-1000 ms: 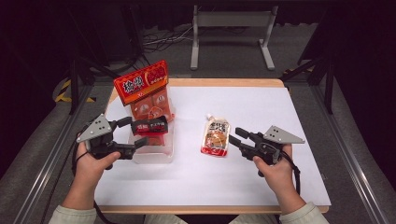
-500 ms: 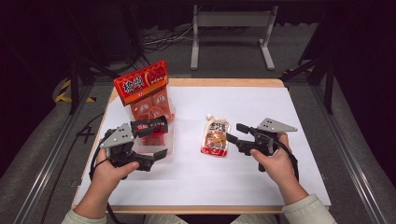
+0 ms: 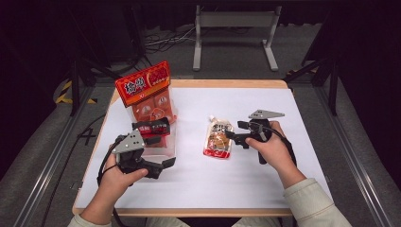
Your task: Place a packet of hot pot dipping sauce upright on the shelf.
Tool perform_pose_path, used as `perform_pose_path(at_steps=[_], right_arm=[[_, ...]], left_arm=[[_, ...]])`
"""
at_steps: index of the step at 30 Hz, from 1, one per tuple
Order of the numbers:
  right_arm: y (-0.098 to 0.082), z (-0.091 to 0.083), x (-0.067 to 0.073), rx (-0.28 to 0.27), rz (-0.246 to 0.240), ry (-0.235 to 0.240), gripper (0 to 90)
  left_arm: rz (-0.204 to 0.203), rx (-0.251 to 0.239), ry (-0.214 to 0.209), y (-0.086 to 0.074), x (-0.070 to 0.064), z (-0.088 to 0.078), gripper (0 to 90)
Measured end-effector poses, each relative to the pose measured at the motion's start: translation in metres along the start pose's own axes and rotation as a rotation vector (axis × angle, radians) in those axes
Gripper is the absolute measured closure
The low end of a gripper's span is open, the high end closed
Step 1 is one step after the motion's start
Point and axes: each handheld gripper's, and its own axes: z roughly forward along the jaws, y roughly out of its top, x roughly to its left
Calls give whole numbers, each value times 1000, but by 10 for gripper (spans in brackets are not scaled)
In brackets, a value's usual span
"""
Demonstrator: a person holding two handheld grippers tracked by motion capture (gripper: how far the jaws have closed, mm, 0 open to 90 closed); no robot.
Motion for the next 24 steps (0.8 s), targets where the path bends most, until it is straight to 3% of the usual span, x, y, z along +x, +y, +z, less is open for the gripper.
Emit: perform_pose_path(at_steps=[13,17,24], right_arm=[[-1,39,-16,142,53,-38,202],[-2,51,-18,150,89,-60,176],[-5,69,-18,196,88,-78,172]], left_arm=[[-3,12,12,-5,-2,-4,104],[-7,14,22,-8,-3,-7,104],[-16,11,30,-10,-3,-12,103]])
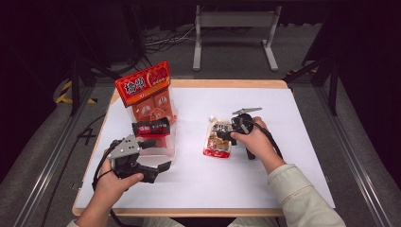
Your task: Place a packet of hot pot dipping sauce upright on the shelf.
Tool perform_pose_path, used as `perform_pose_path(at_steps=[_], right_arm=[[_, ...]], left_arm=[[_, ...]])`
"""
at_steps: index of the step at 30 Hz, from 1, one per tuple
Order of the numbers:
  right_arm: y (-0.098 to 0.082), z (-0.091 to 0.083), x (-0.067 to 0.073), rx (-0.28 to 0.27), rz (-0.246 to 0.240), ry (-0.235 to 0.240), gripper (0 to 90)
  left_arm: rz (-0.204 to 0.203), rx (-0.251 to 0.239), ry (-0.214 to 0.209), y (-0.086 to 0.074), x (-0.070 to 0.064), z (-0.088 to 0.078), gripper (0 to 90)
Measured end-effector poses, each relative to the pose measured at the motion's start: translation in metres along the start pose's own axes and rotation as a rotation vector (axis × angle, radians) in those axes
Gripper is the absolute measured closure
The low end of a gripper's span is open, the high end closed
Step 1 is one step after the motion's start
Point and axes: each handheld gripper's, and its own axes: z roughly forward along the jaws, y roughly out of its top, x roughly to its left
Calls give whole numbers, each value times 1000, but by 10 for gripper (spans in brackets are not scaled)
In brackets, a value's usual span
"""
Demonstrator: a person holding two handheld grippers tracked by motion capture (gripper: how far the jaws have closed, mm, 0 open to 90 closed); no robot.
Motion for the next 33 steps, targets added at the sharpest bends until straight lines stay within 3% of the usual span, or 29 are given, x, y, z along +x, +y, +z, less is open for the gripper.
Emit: perform_pose_path(at_steps=[7,9,12,14,20,26,33], right_arm=[[3,10,6,3,35,-12,133],[3,10,7,11,43,-35,135],[3,9,5,31,12,-92,124],[0,12,3,75,7,-81,89],[-2,15,10,61,-12,-69,106],[-5,19,16,65,-63,-113,116],[0,21,21,111,-96,-142,167]], left_arm=[[0,-4,7,-1,0,-3,102],[0,-4,6,-2,0,-5,102],[3,-6,11,-2,0,-5,101],[-1,-2,10,-3,0,-5,102],[0,4,5,-3,0,-2,101],[3,8,1,-2,0,0,101],[5,10,-3,-1,-1,1,101]])
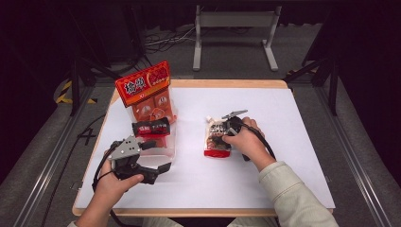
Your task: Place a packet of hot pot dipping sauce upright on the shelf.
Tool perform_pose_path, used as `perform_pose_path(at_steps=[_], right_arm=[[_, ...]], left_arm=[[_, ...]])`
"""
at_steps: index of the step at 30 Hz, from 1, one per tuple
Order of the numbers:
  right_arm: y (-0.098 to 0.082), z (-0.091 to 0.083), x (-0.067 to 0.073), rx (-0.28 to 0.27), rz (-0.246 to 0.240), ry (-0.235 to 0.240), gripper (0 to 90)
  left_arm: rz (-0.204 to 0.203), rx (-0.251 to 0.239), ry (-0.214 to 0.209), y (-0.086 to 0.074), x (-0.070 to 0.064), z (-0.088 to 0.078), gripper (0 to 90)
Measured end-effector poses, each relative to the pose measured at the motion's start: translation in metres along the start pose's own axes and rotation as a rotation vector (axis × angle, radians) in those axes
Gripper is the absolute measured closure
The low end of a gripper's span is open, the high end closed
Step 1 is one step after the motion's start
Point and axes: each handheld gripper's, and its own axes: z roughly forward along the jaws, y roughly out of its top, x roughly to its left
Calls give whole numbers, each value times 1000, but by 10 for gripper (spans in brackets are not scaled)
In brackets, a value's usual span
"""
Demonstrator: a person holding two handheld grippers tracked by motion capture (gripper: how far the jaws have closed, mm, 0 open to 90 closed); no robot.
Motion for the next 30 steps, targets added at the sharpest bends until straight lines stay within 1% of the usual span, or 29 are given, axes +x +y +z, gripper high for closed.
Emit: perform_pose_path(at_steps=[4,6,7,8,10,11,12,15,16,18,19,22,24,26,27,30], right_arm=[[2,-1,4,14,-12,-10,253],[4,-2,4,18,-9,-12,356],[5,-3,4,18,-1,-5,439],[5,-5,3,21,9,4,493],[7,-6,3,30,12,11,570],[8,-8,2,32,12,19,636],[9,-9,2,29,9,28,683],[8,-13,2,4,-17,35,789],[8,-15,2,-10,-27,40,823],[7,-18,3,-33,-35,47,858],[6,-19,4,-42,-43,47,865],[4,-23,7,-70,-76,48,873],[2,-29,10,-114,-104,53,878],[2,-39,15,-173,-144,58,880],[2,-46,18,-207,-164,67,881],[1,-62,26,-280,-198,93,882]], left_arm=[[2,-1,2,0,0,1,101],[4,1,3,-1,1,1,101],[0,1,4,-1,1,1,101],[0,0,4,-1,1,1,101],[-2,1,2,-1,1,1,101],[-3,2,2,-1,1,1,101],[-3,2,2,-1,1,1,100],[-13,6,2,-2,1,2,101],[-6,7,5,-2,2,3,101],[-13,13,0,-3,2,5,101],[-9,15,1,-3,2,6,101],[-17,31,-4,-4,1,10,102],[-22,33,-7,-5,1,13,102],[-29,43,-14,-7,1,17,102],[-28,45,-13,-7,2,19,102],[-35,52,-24,-7,2,23,102]])
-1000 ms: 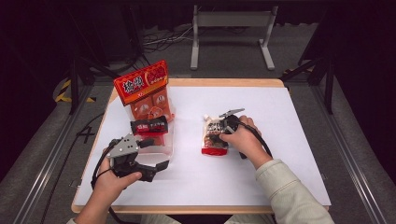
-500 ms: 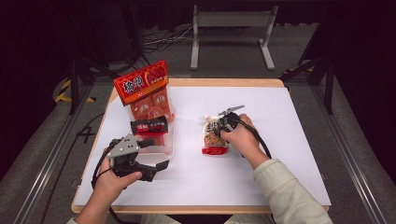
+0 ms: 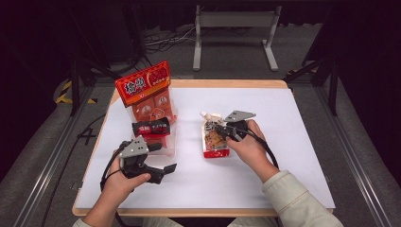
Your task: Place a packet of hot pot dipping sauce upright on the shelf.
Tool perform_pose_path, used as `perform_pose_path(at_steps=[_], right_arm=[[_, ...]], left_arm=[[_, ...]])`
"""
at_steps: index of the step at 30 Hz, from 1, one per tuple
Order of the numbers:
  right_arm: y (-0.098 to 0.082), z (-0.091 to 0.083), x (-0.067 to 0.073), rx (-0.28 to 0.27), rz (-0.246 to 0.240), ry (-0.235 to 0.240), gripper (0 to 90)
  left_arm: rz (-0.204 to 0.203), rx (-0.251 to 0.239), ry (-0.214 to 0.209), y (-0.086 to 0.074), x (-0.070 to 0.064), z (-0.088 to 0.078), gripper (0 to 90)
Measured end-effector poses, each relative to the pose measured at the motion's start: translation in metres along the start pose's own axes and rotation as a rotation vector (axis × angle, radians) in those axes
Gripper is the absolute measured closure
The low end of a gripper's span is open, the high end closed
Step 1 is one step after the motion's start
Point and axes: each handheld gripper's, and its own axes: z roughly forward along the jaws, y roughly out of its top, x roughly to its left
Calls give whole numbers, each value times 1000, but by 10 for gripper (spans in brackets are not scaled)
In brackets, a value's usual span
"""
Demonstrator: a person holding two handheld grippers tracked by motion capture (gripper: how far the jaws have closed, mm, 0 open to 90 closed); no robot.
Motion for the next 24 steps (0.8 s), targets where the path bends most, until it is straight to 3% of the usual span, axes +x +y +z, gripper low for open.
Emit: perform_pose_path(at_steps=[5,12,16,24], right_arm=[[7,-25,16,-133,-52,34,882],[15,-49,38,-261,-152,42,882],[19,-58,46,-312,-168,65,882],[23,-70,62,-361,-193,100,882]], left_arm=[[-14,-9,-19,3,0,6,108],[-17,-19,-52,9,-1,14,136],[-19,-18,-65,11,-1,19,144],[-39,-24,-96,15,-1,26,156]])
